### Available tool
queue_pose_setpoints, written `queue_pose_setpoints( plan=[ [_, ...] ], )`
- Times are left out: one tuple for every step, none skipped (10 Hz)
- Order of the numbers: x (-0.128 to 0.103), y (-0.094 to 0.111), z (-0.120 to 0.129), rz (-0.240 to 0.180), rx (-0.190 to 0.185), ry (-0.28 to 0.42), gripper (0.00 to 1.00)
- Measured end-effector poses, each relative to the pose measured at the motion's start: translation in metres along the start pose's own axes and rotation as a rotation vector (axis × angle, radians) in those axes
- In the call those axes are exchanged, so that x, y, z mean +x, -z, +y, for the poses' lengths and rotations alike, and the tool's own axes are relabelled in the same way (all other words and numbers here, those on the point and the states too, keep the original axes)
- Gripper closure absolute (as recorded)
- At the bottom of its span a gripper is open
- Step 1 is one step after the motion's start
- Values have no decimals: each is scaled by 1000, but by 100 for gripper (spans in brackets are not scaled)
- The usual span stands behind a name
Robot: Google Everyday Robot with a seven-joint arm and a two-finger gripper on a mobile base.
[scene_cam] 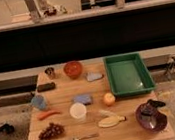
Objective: Place brush in purple bowl
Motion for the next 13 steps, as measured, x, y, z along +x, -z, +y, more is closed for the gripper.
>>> queue_pose_setpoints(
  plan=[
    [3,0,0,-1,-4,4,100],
    [5,-1,0,1,-8,13,100],
    [7,-1,-1,4,-14,25,100],
    [9,-2,-1,8,-18,32,100],
    [11,-3,-1,14,-21,41,100],
    [12,-4,-1,20,-25,50,100],
    [13,-6,-1,23,-27,57,100],
    [15,-8,-1,27,-28,64,100],
    [17,-11,0,31,-29,69,100],
    [16,-16,-1,35,-34,77,100],
    [14,-21,-2,41,-38,92,100],
    [11,-25,-2,42,-42,101,100],
    [8,-29,-3,47,-48,114,100]
  ],
)
